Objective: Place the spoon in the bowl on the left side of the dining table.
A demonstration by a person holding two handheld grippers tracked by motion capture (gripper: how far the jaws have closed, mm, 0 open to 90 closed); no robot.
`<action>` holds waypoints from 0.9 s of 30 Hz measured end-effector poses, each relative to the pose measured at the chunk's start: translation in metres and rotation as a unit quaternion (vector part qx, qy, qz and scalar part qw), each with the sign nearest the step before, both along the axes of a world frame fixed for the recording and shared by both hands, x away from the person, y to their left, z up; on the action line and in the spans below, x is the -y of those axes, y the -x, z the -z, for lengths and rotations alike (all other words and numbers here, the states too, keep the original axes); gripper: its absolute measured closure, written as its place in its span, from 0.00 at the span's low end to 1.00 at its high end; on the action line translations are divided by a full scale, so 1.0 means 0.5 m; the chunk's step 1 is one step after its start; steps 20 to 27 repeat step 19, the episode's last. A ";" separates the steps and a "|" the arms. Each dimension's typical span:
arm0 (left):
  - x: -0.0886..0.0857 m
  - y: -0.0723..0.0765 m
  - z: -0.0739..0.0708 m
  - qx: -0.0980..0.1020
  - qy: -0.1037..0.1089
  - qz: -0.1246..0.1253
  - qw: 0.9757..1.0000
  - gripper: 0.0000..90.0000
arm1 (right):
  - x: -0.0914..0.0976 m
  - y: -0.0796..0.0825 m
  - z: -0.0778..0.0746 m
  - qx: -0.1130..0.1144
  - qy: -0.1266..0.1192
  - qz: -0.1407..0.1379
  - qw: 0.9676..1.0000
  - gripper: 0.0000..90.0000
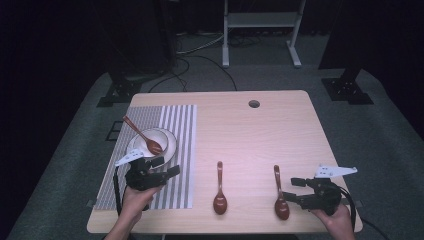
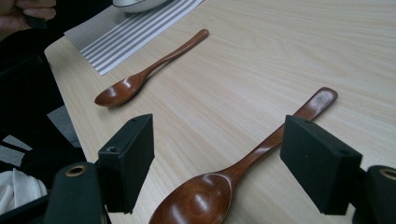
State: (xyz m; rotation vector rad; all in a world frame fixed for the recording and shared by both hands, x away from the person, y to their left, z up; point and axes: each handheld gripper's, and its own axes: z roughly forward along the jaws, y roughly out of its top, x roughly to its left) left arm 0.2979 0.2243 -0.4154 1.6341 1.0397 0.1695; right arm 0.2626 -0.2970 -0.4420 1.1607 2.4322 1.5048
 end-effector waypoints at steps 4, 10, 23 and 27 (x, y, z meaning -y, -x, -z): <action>0.009 0.007 0.006 -0.001 -0.002 0.006 1.000 0.10 | 0.001 0.000 0.000 0.001 0.000 0.001 1.000 0.28; 0.021 0.018 0.017 -0.003 -0.003 0.014 1.000 0.10 | 0.001 0.000 0.000 0.001 0.000 0.001 1.000 0.28; 0.033 0.032 0.036 -0.007 -0.003 0.025 1.000 0.10 | 0.001 -0.002 0.000 0.001 -0.002 0.000 1.000 0.28; 0.033 0.032 0.036 -0.007 -0.003 0.025 1.000 0.10 | 0.001 -0.002 0.000 0.001 -0.002 0.000 1.000 0.28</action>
